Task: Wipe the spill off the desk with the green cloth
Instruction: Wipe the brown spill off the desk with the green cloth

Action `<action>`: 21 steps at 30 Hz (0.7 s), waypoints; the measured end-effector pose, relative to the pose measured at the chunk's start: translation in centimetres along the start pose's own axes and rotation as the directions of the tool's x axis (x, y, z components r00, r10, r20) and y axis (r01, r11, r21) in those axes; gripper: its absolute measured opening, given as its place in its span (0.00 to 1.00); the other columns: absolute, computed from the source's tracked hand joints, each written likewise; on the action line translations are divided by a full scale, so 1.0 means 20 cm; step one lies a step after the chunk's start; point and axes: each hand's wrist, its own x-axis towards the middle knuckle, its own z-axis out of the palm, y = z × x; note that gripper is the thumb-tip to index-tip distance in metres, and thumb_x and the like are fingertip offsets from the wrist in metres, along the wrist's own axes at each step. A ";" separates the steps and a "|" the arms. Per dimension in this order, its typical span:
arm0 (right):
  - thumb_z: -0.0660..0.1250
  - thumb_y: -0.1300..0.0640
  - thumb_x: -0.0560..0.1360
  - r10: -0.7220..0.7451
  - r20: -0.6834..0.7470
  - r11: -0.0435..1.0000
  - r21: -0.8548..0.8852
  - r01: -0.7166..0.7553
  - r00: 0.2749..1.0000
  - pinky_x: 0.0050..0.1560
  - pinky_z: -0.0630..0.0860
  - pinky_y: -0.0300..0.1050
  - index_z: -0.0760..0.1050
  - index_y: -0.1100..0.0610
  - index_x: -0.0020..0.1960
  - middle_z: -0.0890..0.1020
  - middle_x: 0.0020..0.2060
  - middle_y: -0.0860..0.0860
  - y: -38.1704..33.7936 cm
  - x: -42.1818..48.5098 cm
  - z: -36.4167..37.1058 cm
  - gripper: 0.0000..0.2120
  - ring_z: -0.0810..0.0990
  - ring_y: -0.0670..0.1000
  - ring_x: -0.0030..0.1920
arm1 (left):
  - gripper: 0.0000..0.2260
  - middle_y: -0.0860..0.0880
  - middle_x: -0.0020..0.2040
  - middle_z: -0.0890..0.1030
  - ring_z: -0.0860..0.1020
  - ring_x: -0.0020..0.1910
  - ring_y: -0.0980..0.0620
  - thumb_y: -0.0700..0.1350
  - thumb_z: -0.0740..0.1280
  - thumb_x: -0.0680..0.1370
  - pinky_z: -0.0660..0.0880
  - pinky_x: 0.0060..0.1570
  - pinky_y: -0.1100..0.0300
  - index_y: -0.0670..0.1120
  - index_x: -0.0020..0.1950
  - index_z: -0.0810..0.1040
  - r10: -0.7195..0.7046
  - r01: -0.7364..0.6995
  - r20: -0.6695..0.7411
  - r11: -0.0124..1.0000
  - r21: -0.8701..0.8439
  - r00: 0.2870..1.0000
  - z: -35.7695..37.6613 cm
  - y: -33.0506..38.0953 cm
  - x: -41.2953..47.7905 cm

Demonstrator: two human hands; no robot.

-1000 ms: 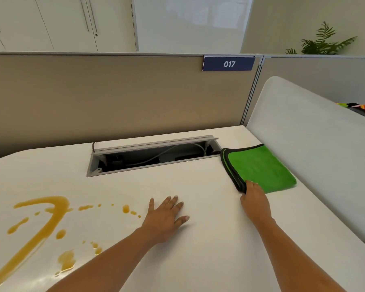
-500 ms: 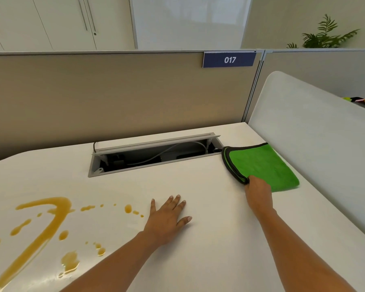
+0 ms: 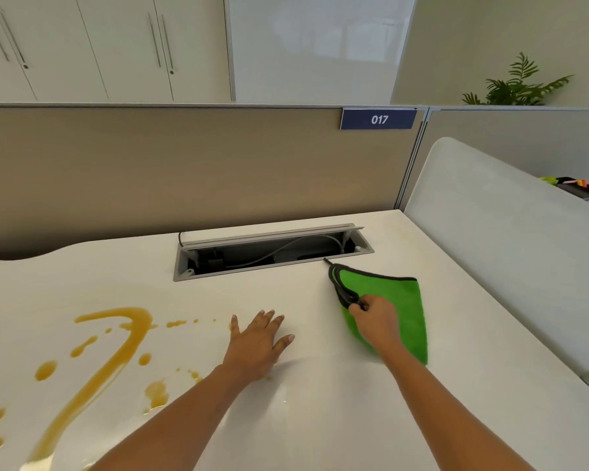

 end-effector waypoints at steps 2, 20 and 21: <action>0.64 0.60 0.74 0.005 0.047 0.997 0.077 -0.009 0.999 0.29 0.66 0.39 0.80 0.65 0.47 0.77 0.33 0.55 -0.10 -0.10 0.06 0.10 0.72 0.52 0.30 | 0.62 0.53 0.78 0.54 0.49 0.77 0.55 0.74 0.19 0.47 0.38 0.73 0.40 0.53 0.75 0.53 -0.039 0.039 -0.033 0.999 -0.005 0.999 -0.03 -0.08 -0.06; 0.54 0.29 0.69 -0.244 0.248 0.967 -0.008 0.254 0.938 0.56 0.74 0.41 0.76 0.54 0.60 0.81 0.55 0.48 -0.33 -0.48 0.51 0.34 0.78 0.46 0.53 | 0.24 0.51 0.77 0.55 0.51 0.77 0.53 0.57 0.47 0.80 0.44 0.74 0.42 0.50 0.75 0.55 -0.151 0.152 -0.066 0.988 0.013 0.986 -0.20 -0.49 -0.22; 0.45 0.25 0.65 -0.259 0.249 0.953 -0.090 0.288 0.933 0.62 0.70 0.42 0.73 0.53 0.63 0.79 0.60 0.48 -0.30 -0.47 0.50 0.42 0.76 0.47 0.59 | 0.25 0.51 0.77 0.56 0.51 0.77 0.53 0.57 0.47 0.80 0.44 0.74 0.41 0.50 0.75 0.55 -0.151 0.152 -0.056 0.988 0.019 0.987 -0.20 -0.50 -0.21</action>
